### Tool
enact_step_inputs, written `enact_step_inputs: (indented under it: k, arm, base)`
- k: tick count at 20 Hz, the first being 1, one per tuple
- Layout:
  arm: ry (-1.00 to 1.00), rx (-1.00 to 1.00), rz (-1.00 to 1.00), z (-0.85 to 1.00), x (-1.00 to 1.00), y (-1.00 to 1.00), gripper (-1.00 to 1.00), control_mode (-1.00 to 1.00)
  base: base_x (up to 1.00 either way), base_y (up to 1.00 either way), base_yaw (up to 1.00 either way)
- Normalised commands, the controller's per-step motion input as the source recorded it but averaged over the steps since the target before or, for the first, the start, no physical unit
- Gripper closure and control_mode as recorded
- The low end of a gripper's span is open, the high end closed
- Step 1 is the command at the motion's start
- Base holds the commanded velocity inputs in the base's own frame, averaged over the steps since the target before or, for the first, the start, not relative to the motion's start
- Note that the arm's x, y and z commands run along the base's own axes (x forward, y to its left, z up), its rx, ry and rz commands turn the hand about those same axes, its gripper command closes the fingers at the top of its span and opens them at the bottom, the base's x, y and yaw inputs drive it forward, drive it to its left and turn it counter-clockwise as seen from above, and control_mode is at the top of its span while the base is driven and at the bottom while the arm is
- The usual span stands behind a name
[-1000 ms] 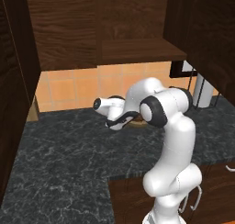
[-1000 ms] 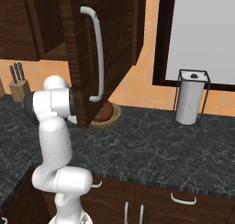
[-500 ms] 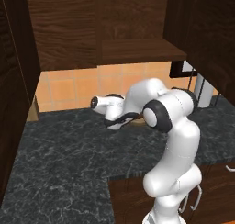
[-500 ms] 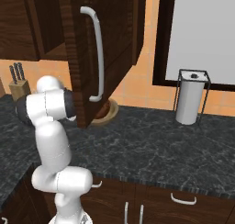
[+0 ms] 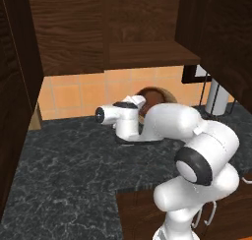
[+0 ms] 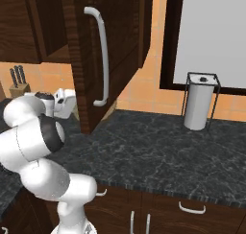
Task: Pick up the bowls on the counter and stack them on top of one another in the open cabinet. Place the smaller bowl on top of the larger bowl.
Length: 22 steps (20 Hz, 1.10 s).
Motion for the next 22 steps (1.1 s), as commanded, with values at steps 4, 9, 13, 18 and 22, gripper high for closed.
enact_step_inputs:
  k: [4,9,13,18,22]
  arm:
    - [-0.23,-0.13,0.10,1.00,-0.72,0.00,1.00,-1.00]
    - [-0.10,-0.10,0.08,1.00,-0.41,0.00,1.00,-1.00]
    - [0.00,-0.07,0.08,1.00,-0.76,0.00,1.00,-1.00]
    - [0.00,-0.06,0.10,1.00,-0.92,0.00,1.00,-1.00]
    - [-0.08,-0.09,0.14,1.00,-0.74,0.00,1.00,-1.00]
  base:
    - [0.00,0.00,0.00]
    - [0.00,0.00,0.00]
    - [0.00,0.00,0.00]
    - [0.00,0.00,0.00]
    - [0.00,0.00,0.00]
